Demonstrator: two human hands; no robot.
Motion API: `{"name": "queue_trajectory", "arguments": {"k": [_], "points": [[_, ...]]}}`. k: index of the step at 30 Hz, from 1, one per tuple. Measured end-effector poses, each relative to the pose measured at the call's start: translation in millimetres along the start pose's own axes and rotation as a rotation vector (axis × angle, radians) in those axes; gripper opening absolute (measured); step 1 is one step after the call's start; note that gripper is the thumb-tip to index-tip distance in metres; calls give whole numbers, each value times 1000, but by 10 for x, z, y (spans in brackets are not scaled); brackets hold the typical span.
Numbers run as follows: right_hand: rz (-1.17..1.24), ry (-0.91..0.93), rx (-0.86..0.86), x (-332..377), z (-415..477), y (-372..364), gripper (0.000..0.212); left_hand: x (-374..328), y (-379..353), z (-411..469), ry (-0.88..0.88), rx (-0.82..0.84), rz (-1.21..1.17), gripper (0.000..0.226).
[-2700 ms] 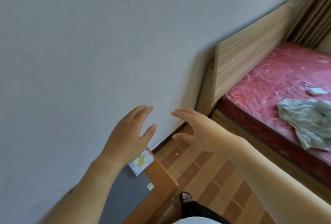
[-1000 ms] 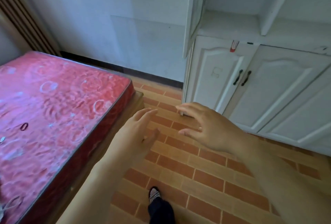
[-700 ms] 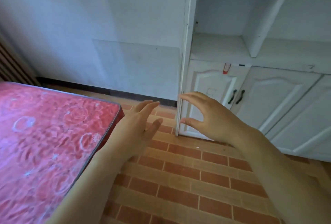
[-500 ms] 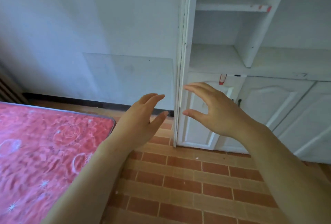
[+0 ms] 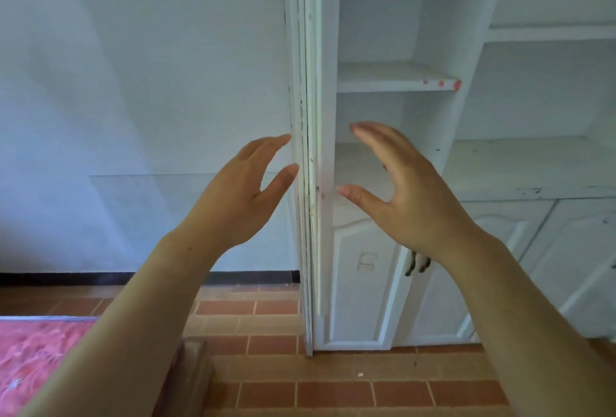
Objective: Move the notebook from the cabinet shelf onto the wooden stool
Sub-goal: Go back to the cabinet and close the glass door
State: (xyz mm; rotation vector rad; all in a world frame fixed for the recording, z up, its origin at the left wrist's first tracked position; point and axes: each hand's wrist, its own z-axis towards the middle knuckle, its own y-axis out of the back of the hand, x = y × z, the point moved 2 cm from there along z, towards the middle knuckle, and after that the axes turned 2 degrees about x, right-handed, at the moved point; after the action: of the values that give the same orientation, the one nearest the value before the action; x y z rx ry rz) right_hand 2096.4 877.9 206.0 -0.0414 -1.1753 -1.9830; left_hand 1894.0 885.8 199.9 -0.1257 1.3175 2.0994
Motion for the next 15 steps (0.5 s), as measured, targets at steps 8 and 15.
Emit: {"name": "queue_trajectory", "arguments": {"k": [8,15], "points": [[0,-78,-18,-131,285,-2,73,184,-64,691,-243,-80,-212,61],[-89,-248,-157,49,115,13,77,277,-146,1048,-500,-19,-298,67]]}}
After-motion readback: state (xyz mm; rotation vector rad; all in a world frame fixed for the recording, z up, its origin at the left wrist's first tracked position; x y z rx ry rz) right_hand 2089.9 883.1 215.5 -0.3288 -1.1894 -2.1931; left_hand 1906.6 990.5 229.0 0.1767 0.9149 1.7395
